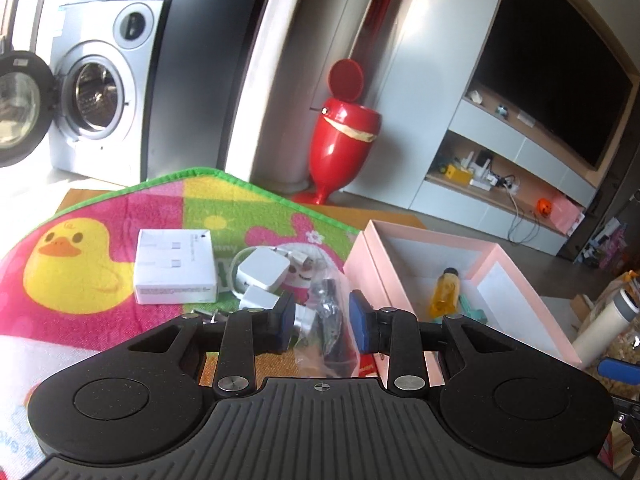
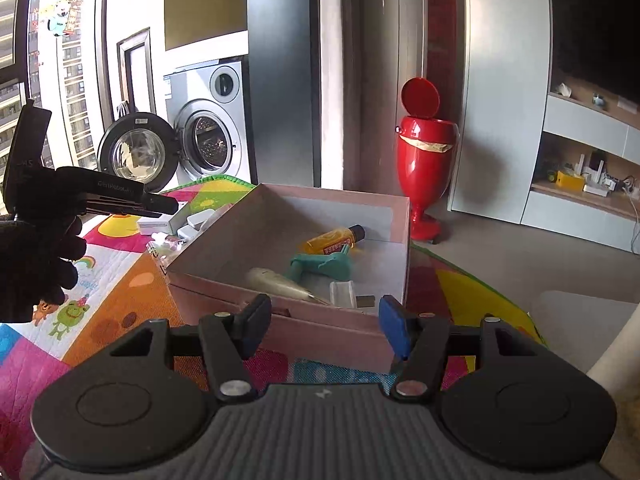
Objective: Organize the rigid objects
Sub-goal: 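Grasp the clear plastic bag with the black item using the left tool, then grasp the red lipstick tube with the right tool while the left tool holds the bag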
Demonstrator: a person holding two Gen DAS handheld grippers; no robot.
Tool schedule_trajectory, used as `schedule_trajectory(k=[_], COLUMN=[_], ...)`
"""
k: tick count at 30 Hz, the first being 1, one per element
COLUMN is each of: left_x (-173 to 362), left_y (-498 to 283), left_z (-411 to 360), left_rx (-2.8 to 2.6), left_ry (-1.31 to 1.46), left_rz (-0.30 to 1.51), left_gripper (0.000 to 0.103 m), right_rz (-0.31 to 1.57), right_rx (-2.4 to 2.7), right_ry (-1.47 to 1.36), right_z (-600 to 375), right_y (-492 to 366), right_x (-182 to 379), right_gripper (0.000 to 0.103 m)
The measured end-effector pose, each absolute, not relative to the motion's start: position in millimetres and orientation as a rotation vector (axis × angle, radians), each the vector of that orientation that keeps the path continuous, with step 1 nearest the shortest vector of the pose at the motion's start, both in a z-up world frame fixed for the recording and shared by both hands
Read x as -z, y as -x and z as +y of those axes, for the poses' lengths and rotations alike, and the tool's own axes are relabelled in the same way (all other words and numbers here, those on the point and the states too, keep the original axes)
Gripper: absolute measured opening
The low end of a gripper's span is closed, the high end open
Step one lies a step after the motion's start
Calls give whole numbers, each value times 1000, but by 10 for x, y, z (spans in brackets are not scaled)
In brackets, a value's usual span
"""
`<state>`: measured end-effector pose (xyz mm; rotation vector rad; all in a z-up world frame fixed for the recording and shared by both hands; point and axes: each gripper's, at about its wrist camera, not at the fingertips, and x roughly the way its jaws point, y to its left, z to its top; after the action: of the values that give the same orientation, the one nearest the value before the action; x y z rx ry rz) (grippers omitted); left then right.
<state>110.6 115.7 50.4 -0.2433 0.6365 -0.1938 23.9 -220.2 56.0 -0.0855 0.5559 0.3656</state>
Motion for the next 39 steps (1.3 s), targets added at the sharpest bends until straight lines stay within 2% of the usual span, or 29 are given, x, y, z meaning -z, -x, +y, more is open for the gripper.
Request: schedule_trajectory(k=[12,14,21,24,31,39], left_x=[-106,-65,-17,-35,-106,-22], left_y=[-1439,-1423,-902,-511,141,-235], left_z=[787,806,1030,1132,1297,1125], left_rx=[170,166,224,232,218,146], left_ry=[183,180,217,195,160,91], left_rz=[719,720,723,728,759,732], left_gripper=[34,31,22,22,23,31], right_rz=[580,580,612,615,620,595], right_rx=[-406,-398,-383,-390,-426,-486], right_ry=[171,184,149,148,162,211], right_z=[-1912,-1908,-1985,-1966,-1803,-1548], right_y=[-106,-89,-128,-119,-107,19], right_x=[-410,-391,-353,-351,-337,-432], right_gripper=[62,62,62,62,62,62])
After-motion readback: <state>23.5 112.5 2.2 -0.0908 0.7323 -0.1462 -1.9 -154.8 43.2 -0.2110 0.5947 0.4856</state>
